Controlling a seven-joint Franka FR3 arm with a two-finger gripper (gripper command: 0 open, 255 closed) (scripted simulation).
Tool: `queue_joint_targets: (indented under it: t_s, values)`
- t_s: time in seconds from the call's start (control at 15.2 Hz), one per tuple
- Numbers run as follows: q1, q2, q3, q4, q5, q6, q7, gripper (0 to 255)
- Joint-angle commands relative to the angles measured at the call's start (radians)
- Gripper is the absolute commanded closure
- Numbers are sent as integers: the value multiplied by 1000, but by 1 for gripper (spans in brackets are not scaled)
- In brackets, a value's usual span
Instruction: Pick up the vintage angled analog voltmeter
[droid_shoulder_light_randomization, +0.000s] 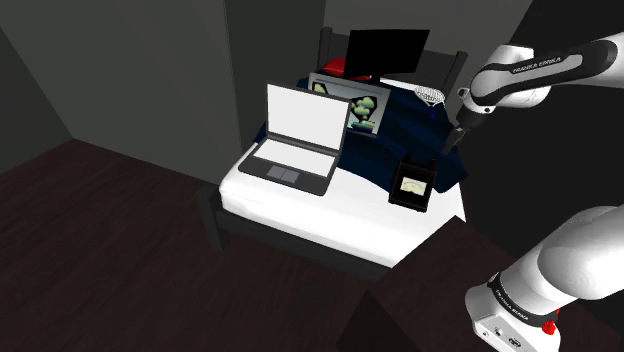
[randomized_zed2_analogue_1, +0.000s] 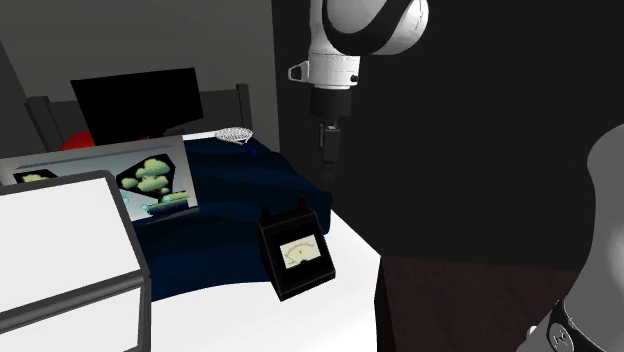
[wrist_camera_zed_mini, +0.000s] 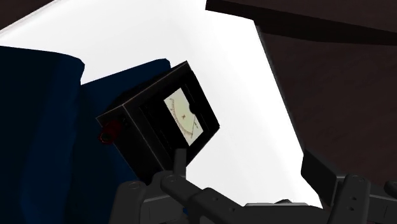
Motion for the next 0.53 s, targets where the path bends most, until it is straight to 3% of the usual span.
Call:
queue_joint_targets:
  t_s: [0.0, 0.46]
  values:
    - [6, 76, -35, 24, 34, 42, -66, 0]
    - [-16, 391, -101, 193, 257, 118, -348, 0]
